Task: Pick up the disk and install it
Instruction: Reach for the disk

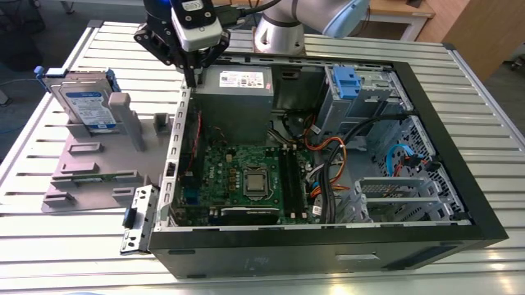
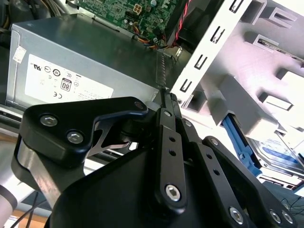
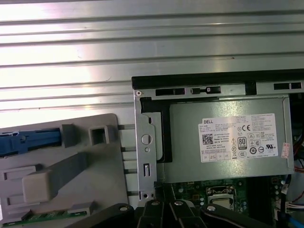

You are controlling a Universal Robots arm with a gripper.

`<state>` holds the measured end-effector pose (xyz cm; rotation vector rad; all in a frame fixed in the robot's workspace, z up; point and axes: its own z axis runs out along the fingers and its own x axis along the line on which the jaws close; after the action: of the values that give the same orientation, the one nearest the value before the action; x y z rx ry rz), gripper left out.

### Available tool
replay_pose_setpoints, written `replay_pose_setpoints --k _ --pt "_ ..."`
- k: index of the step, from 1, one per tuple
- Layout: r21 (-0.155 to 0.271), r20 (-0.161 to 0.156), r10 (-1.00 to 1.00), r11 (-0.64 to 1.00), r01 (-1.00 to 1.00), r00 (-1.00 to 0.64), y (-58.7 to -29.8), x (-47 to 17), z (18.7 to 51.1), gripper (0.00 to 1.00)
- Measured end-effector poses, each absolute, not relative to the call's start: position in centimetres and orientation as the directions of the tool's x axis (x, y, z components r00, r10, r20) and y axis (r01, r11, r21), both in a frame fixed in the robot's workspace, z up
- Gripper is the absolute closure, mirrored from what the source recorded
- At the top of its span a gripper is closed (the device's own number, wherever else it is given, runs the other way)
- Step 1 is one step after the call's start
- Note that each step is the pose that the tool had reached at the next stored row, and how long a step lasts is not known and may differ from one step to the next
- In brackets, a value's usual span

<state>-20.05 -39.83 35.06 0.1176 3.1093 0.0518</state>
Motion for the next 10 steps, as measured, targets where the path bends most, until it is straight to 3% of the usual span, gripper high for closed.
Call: replay_pose_setpoints --k 10 --pt "0.034 -0.028 0.076 0.997 0.075 -0.997 -39.83 -20.43 34.98 0.89"
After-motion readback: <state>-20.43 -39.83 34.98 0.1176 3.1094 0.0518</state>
